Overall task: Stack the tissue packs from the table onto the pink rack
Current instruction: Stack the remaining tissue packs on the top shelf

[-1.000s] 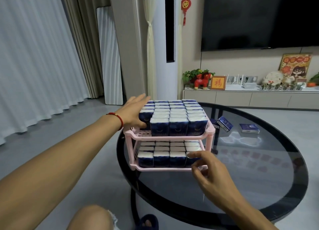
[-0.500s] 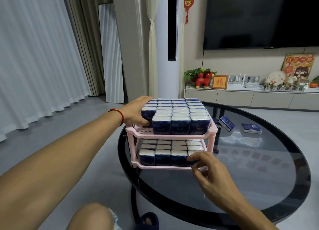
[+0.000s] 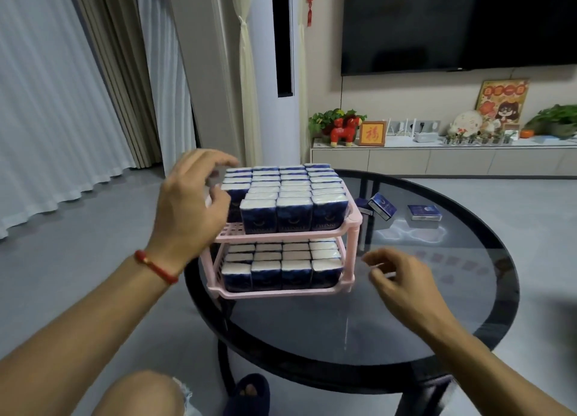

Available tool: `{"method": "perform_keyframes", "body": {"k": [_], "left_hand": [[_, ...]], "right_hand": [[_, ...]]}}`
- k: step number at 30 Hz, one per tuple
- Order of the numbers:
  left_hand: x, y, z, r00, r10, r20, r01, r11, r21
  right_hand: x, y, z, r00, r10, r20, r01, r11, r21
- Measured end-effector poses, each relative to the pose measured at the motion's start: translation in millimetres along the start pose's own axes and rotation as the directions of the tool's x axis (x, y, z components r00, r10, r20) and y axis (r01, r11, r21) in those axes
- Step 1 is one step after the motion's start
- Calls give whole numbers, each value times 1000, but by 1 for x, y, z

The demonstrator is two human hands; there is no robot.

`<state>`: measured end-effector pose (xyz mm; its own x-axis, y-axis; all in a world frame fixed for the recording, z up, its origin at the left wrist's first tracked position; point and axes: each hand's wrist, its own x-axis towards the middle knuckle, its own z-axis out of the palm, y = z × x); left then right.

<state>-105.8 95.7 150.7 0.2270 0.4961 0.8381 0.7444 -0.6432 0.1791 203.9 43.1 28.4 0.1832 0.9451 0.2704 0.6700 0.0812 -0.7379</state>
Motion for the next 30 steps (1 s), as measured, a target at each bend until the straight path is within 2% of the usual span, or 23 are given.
{"method": "perform_keyframes", "body": {"k": [1, 2, 3, 5, 6, 9, 11, 15, 17, 20, 24, 26, 28, 30], "left_hand": [[-15, 27, 1, 997, 70, -28, -72, 995, -66], [-32, 52, 8, 987, 158, 22, -152, 975, -161], [-48, 75, 22, 957, 260, 131, -222, 942, -250], [-76, 109, 66, 819, 431, 379, -302, 885, -355], [-87, 122, 93, 757, 464, 460, -297, 872, -390], [-99, 144, 180, 668, 380, 639, -118, 903, -414], [-90, 153, 229, 631, 314, 709, -82, 936, -341], [-73, 158, 285, 633, 105, 767, 1, 991, -136], [-76, 156, 296, 629, 21, 777, 52, 996, -69], [-80, 155, 301, 618, -6, 786, 78, 996, -53], [-78, 152, 303, 642, -10, 767, 110, 991, -79], [-79, 150, 305, 655, -21, 756, 145, 985, -98], [-79, 149, 305, 673, -47, 738, 220, 966, -139], [-78, 150, 305, 693, -98, 714, 315, 932, -178]], "right_hand": [[7, 11, -9, 999, 49, -17, -50, 999, -17], [14, 21, -18, 995, 103, -18, -103, 994, -31], [20, 33, -26, 988, 155, -15, -155, 987, -50], [33, 63, -39, 969, 245, -27, -247, 962, -115], [40, 80, -42, 957, 288, -40, -291, 944, -154], [61, 122, -49, 929, 363, -66, -368, 899, -239], [80, 141, -52, 923, 375, -86, -384, 885, -262], [129, 166, -53, 912, 380, -154, -410, 869, -278], [154, 179, -48, 905, 391, -168, -426, 838, -342], [188, 191, -43, 907, 390, -160, -415, 756, -507], [214, 203, -34, 933, 335, -128, -339, 705, -623], [213, 207, -33, 951, 270, -148, -302, 727, -616], [202, 203, -35, 966, 191, -174, -256, 794, -551], [181, 195, -44, 983, 118, -140, -170, 868, -466]]}}
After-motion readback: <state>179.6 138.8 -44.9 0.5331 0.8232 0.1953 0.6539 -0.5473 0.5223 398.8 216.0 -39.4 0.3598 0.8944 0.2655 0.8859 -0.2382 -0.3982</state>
